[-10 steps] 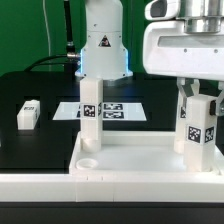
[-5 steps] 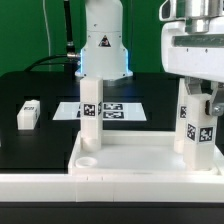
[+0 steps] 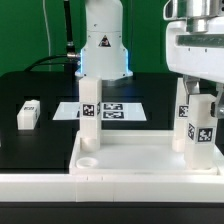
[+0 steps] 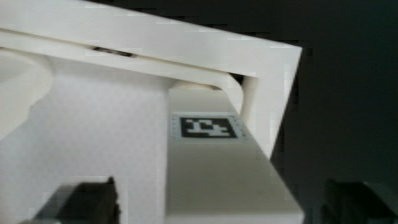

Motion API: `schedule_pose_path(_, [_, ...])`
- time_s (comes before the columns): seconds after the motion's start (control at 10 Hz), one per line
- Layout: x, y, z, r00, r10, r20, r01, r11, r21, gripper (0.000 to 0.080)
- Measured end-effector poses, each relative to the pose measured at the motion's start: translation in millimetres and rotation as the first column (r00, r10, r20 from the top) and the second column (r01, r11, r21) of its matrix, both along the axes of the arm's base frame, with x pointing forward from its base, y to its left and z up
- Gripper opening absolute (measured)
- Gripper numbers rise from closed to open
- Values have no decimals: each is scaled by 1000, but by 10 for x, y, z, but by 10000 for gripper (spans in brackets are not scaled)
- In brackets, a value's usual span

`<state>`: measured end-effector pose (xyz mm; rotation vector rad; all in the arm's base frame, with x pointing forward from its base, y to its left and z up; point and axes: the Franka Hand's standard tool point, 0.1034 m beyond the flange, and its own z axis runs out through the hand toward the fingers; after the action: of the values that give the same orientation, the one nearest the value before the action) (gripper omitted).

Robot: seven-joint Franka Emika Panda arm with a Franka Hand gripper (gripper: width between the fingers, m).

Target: Assemble desk

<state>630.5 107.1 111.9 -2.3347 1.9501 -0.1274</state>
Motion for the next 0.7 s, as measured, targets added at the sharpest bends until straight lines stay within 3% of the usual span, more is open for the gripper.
schedule_pose_path(0.3, [6, 4, 8, 981, 194, -1, -194, 981, -24, 648])
schedule_pose_path(0.7, [10, -7, 10, 885, 465, -8, -465, 883, -61, 649])
